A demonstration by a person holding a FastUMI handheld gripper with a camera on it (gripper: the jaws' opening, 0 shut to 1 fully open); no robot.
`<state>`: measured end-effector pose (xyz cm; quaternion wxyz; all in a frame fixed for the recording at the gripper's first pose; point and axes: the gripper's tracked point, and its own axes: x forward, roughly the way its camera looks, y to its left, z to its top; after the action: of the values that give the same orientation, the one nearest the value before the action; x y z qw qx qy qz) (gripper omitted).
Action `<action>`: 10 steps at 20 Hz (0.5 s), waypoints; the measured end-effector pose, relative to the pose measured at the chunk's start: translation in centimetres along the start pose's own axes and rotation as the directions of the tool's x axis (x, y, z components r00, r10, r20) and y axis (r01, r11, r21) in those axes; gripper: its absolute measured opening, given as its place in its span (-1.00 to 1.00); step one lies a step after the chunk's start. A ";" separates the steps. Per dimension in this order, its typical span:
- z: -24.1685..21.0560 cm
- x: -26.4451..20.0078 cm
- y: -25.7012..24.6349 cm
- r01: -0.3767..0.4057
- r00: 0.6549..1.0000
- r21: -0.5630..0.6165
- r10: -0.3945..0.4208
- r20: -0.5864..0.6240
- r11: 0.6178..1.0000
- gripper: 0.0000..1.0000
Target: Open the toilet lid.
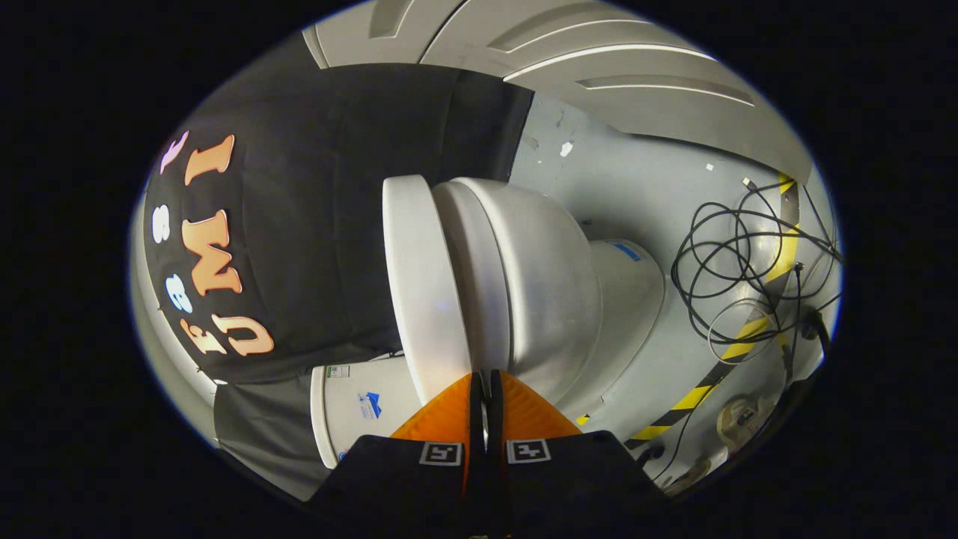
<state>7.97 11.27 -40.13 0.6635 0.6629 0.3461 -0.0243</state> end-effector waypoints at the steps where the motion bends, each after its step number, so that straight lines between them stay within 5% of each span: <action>1: -0.1 0.0 0.1 0.001 1.000 -0.002 -0.001 0.013 1.000 -0.83; 10: 0.0 0.1 0.1 0.006 0.998 0.042 -0.008 0.059 0.999 -0.83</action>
<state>8.11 11.37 -40.08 0.6592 0.6745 0.3281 -0.0535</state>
